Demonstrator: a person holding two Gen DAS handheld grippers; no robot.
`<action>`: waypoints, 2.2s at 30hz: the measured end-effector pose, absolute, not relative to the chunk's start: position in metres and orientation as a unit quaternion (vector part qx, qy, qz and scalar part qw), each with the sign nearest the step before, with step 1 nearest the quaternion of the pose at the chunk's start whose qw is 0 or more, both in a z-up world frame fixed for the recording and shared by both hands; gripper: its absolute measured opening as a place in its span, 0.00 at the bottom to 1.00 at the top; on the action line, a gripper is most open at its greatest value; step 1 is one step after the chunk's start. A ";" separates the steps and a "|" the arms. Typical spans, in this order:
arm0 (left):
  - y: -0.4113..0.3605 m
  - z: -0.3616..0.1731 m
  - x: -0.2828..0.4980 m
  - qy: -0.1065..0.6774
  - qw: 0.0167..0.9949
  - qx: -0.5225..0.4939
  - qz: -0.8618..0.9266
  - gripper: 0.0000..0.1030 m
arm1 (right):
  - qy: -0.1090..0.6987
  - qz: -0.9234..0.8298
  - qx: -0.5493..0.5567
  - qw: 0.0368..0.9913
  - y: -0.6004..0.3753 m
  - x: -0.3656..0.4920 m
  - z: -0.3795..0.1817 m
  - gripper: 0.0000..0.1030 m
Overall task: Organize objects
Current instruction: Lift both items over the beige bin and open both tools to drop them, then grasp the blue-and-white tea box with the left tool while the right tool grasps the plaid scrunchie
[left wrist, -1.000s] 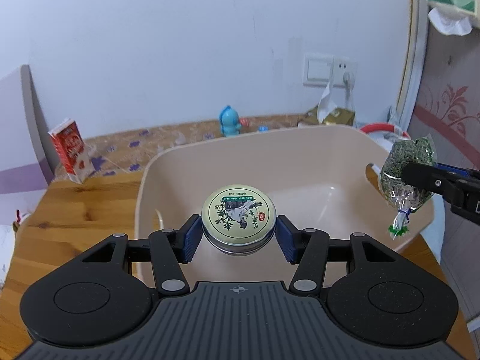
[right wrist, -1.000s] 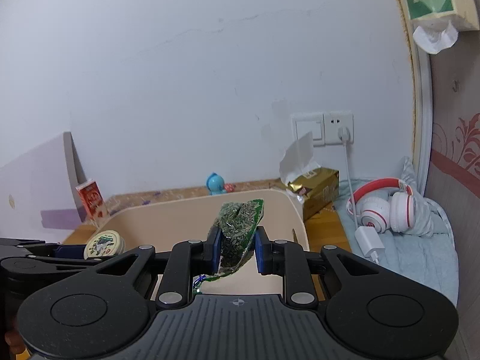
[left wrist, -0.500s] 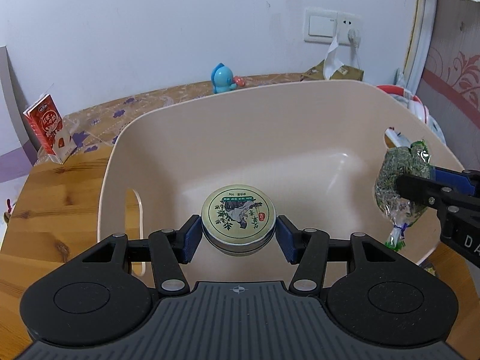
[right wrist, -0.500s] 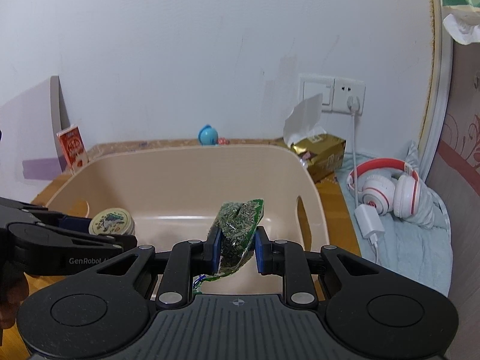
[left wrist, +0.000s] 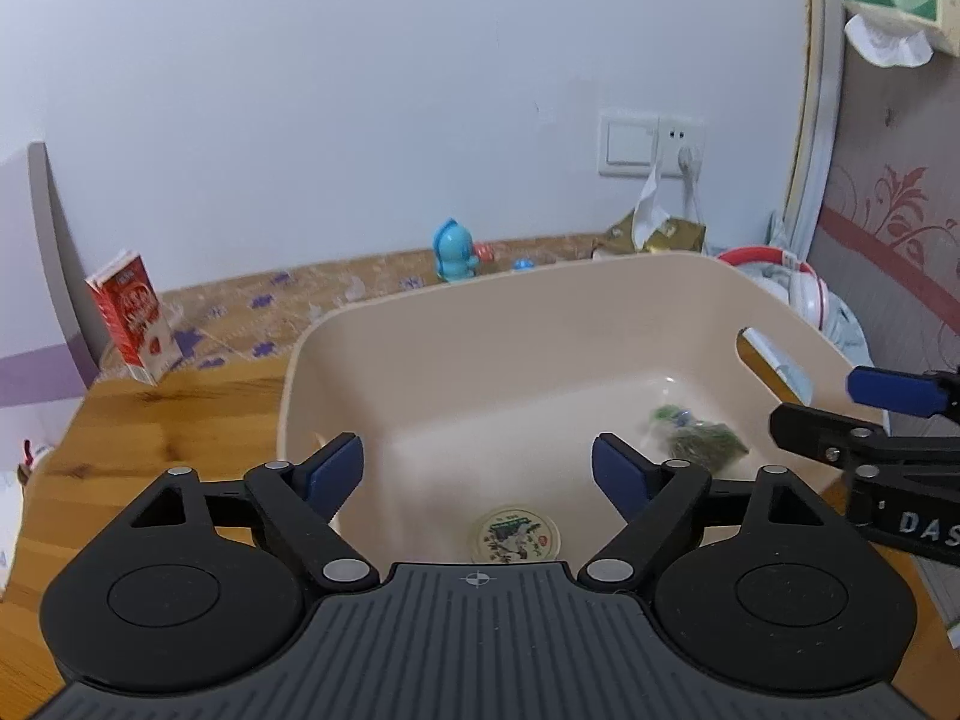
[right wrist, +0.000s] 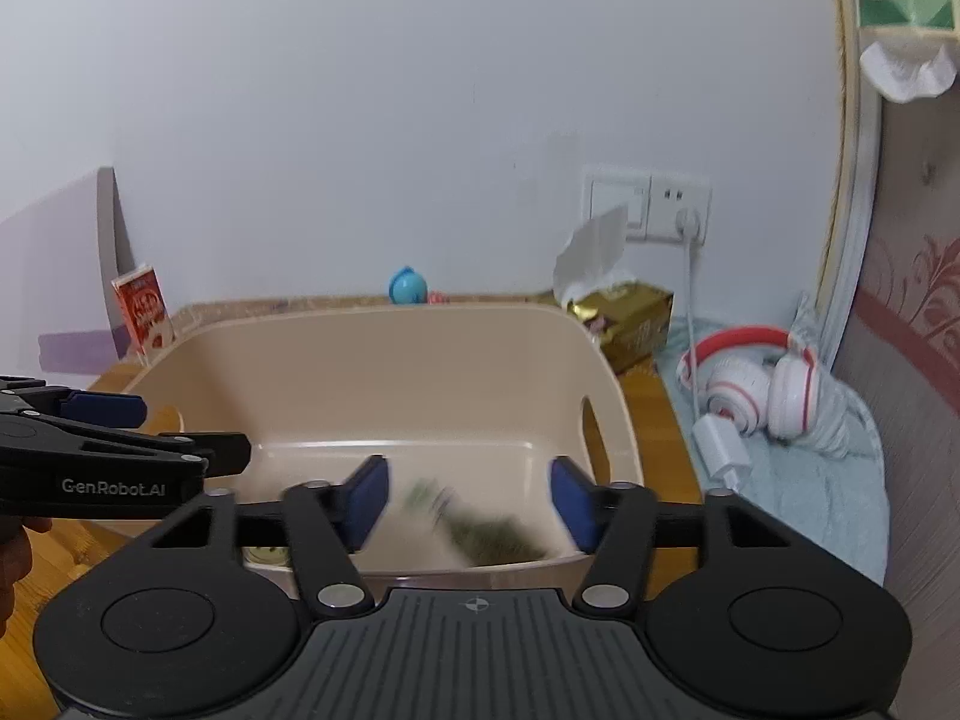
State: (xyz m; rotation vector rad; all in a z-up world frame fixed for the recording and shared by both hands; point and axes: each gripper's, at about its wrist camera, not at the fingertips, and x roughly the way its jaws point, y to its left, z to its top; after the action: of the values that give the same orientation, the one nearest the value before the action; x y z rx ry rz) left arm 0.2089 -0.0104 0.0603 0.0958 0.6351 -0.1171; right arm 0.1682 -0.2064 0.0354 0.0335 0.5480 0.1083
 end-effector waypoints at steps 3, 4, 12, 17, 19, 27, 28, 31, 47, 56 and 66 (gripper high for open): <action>-0.001 0.066 0.196 0.304 0.950 0.045 -0.061 0.85 | 0.255 0.051 0.022 0.965 -0.209 0.154 0.042 0.81; 0.003 0.067 0.192 0.301 0.951 0.044 -0.061 0.86 | 0.250 0.050 0.025 0.967 -0.210 0.150 0.043 0.85; 0.023 0.064 0.157 0.291 0.953 0.050 -0.063 0.89 | 0.233 0.042 0.016 0.971 -0.207 0.113 0.043 1.00; 0.032 0.050 0.142 0.302 0.950 0.049 -0.059 0.89 | 0.246 0.050 0.018 0.968 -0.203 0.101 0.035 1.00; 0.036 0.043 0.139 0.307 0.949 0.050 -0.056 0.89 | 0.253 0.052 0.014 0.966 -0.200 0.097 0.030 1.00; 0.042 0.012 0.131 0.334 0.939 0.061 -0.057 0.89 | 0.283 0.062 0.006 0.957 -0.195 0.089 0.006 1.00; 0.042 0.008 0.131 0.339 0.937 0.060 -0.057 0.89 | 0.288 0.064 0.005 0.955 -0.194 0.088 0.002 1.00; 0.041 -0.003 0.131 0.354 0.931 0.057 -0.061 0.89 | 0.305 0.071 -0.003 0.950 -0.192 0.086 -0.009 1.00; 0.036 -0.048 0.139 0.412 0.908 0.050 -0.056 0.89 | 0.366 0.120 -0.011 0.923 -0.173 0.085 -0.050 1.00; 0.043 -0.050 0.148 0.419 0.906 0.015 -0.054 0.81 | 0.376 0.137 -0.019 0.916 -0.161 0.091 -0.058 0.79; 0.045 -0.047 0.146 0.411 0.909 0.032 -0.063 0.63 | 0.376 0.136 -0.028 0.916 -0.160 0.088 -0.060 0.40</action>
State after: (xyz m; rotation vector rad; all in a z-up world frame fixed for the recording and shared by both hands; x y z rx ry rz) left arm 0.1458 0.0452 -0.0472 0.0662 0.8478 -0.1292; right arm 0.0884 -0.1605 -0.0595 -0.0584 0.7737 0.2799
